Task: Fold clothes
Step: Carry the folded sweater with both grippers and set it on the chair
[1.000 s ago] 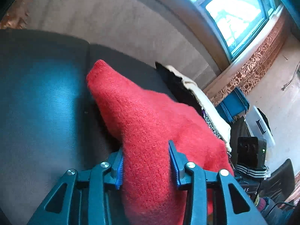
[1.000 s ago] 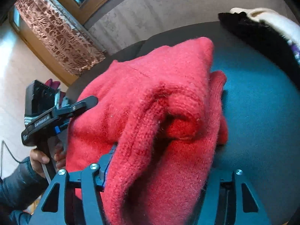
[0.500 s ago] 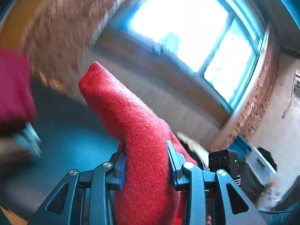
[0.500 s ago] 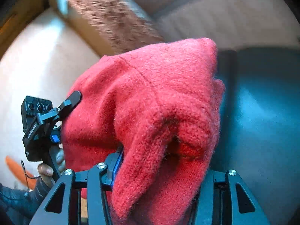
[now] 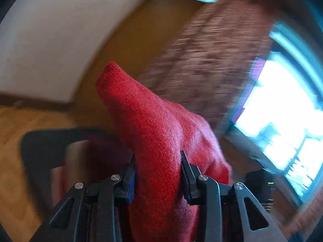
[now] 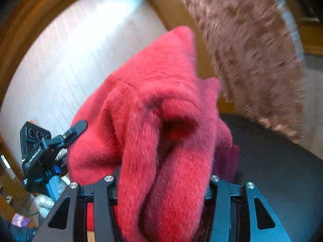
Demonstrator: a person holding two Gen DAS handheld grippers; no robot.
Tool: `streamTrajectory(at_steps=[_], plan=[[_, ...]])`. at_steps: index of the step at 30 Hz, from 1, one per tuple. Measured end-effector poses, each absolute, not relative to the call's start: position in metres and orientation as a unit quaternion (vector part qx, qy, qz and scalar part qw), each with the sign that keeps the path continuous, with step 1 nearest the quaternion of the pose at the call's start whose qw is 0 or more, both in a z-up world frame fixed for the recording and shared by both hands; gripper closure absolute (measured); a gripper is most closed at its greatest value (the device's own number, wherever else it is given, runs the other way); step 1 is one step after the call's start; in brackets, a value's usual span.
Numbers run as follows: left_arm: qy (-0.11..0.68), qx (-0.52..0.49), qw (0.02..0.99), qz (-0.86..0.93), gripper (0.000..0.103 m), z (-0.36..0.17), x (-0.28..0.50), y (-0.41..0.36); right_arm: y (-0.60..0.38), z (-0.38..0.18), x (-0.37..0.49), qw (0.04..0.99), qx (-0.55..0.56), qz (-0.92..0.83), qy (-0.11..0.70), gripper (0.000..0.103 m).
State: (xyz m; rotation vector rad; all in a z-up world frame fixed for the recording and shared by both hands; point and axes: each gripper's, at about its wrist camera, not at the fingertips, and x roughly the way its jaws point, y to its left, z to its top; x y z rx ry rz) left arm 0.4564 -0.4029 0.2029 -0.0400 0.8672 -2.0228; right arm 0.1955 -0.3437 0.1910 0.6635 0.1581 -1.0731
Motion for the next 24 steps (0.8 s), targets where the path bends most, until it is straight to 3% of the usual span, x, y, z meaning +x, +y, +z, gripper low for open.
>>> streamTrajectory(at_steps=[2,3,4,7,10,12,16,19,24], plan=[[0.402,0.032,0.48,-0.779,0.067,0.16,0.462,-0.437,-0.393,0.15,0.22,0.787,0.35,-0.49,0.135,0.051],[0.417,0.04,0.481,-0.77,0.065,0.142,0.467,-0.448,-0.407,0.13,0.226,0.773,0.37,-0.49,0.156,0.042],[0.43,0.046,0.481,-0.763,0.063,0.125,0.472,-0.459,-0.419,0.11,0.228,0.767,0.391,-0.483,0.159,0.039],[0.423,0.046,0.464,-0.777,0.062,0.132,0.477,-0.467,-0.422,0.09,0.216,0.781,0.424,-0.45,0.091,0.035],[0.425,0.057,0.455,-0.781,0.056,0.146,0.472,-0.472,-0.42,0.098,0.207,0.778,0.422,-0.455,0.093,0.028],[0.425,0.059,0.457,-0.779,0.048,0.158,0.475,-0.466,-0.418,0.107,0.195,0.774,0.423,-0.462,0.092,0.018],[0.397,0.062,0.517,-0.756,0.048,0.174,0.499,-0.44,-0.402,0.133,0.185,0.773,0.381,-0.498,0.098,0.017],[0.369,0.023,0.555,-0.745,0.046,0.185,0.517,-0.42,-0.376,0.163,0.183,0.774,0.285,-0.556,0.104,0.017],[0.35,0.02,0.485,-0.801,0.044,0.192,0.468,-0.436,-0.363,0.208,0.223,0.824,0.14,-0.54,0.101,0.016]])
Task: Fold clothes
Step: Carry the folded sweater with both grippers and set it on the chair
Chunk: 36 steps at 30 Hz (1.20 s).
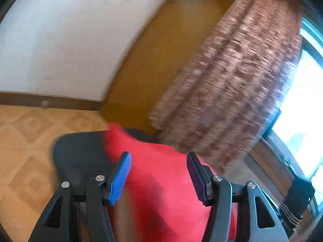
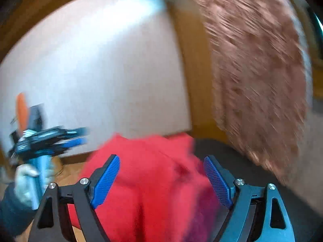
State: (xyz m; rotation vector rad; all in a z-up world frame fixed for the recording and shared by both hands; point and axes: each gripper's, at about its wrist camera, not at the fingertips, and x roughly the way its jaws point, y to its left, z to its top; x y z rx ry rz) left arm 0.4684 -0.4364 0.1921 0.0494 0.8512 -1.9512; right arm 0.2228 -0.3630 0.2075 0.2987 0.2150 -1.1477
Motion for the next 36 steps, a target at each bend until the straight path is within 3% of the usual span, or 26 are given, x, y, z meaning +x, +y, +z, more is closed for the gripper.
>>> streamTrajectory(at_steps=[3,6,8,11,17,22,24,26,27,36], plan=[[0.358,0.074,0.443,-0.818,0.04,0.176,0.425,-0.462,-0.387,0.198,0.252,0.84,0.145,-0.498,0.158,0.017],[0.348,0.145,0.445,-0.813,0.041,0.143,0.4,-0.49,-0.418,0.139,0.265,0.815,0.218,-0.481,0.24,0.017],[0.287,0.165,0.466,-0.82,0.041,0.136,0.39,-0.484,-0.417,0.109,0.257,0.813,0.252,-0.481,0.208,0.016],[0.265,0.162,0.478,-0.822,0.041,0.137,0.389,-0.475,-0.407,0.101,0.252,0.82,0.243,-0.49,0.169,0.016],[0.247,0.146,0.504,-0.815,0.041,0.156,0.391,-0.455,-0.388,0.113,0.259,0.807,0.221,-0.522,0.165,0.016],[0.177,0.14,0.587,-0.778,0.039,0.187,0.404,-0.41,-0.362,0.154,0.265,0.782,0.211,-0.565,0.154,0.013],[0.158,0.137,0.624,-0.753,0.029,0.195,0.411,-0.388,-0.349,0.168,0.267,0.77,0.201,-0.588,0.145,0.01],[0.142,0.152,0.664,-0.718,0.028,0.198,0.413,-0.37,-0.336,0.179,0.272,0.756,0.19,-0.61,0.143,0.0],[0.135,0.166,0.682,-0.7,0.028,0.197,0.411,-0.36,-0.326,0.183,0.278,0.749,0.187,-0.618,0.147,0.0],[0.076,0.154,0.669,-0.723,0.029,0.197,0.439,-0.285,-0.268,0.186,0.308,0.729,0.172,-0.643,0.16,0.0]])
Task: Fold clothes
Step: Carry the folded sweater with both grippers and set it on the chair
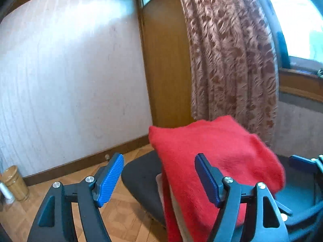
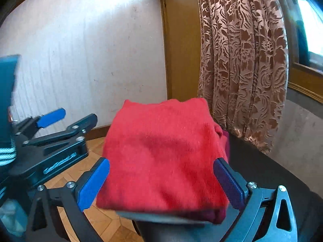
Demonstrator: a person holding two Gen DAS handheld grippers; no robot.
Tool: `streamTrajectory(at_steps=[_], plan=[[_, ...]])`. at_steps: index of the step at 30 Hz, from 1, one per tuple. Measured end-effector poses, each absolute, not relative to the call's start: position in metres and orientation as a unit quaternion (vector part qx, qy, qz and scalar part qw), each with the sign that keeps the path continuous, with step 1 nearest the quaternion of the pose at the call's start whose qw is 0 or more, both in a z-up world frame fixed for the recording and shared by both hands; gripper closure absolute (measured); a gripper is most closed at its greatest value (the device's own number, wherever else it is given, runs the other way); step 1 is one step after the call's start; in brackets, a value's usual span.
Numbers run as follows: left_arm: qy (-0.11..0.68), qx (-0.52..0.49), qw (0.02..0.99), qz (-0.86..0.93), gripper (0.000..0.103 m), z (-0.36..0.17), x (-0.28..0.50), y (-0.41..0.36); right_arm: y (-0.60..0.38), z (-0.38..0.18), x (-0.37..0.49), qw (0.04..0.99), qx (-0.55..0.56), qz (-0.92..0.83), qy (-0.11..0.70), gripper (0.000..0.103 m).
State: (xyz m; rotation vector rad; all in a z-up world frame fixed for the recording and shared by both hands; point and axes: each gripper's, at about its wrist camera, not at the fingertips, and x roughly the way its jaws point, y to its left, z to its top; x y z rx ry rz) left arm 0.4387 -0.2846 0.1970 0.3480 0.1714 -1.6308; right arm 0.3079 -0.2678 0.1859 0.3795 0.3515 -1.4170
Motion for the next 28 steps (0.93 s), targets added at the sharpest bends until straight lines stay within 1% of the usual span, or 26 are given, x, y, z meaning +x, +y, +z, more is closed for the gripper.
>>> streamTrajectory(at_steps=[4,7,11,14,18,23,27,28], plan=[[0.088,0.146,0.655,-0.736,0.029,0.197,0.448,-0.267,-0.251,0.18,0.309,0.721,0.166,-0.653,0.161,0.0],[0.104,0.167,0.649,-0.735,0.029,0.19,0.445,-0.266,-0.236,0.177,0.313,0.719,0.155,-0.657,0.167,0.0],[0.135,0.168,0.638,-0.739,0.029,0.18,0.444,-0.265,-0.22,0.176,0.316,0.72,0.146,-0.657,0.171,0.0],[0.172,0.156,0.619,-0.751,0.029,0.171,0.45,-0.263,-0.21,0.174,0.315,0.719,0.146,-0.659,0.17,0.0],[0.164,0.153,0.621,-0.751,0.049,0.164,0.448,-0.258,-0.203,0.172,0.309,0.718,0.157,-0.658,0.163,0.0],[0.155,0.154,0.627,-0.748,0.052,0.156,0.444,-0.252,-0.203,0.17,0.309,0.711,0.152,-0.665,0.17,0.0],[0.147,0.168,0.634,-0.74,0.051,0.153,0.44,-0.258,-0.203,0.165,0.308,0.703,0.155,-0.672,0.171,0.0],[0.144,0.172,0.639,-0.736,0.05,0.153,0.44,-0.259,-0.203,0.164,0.307,0.701,0.156,-0.675,0.17,0.0]])
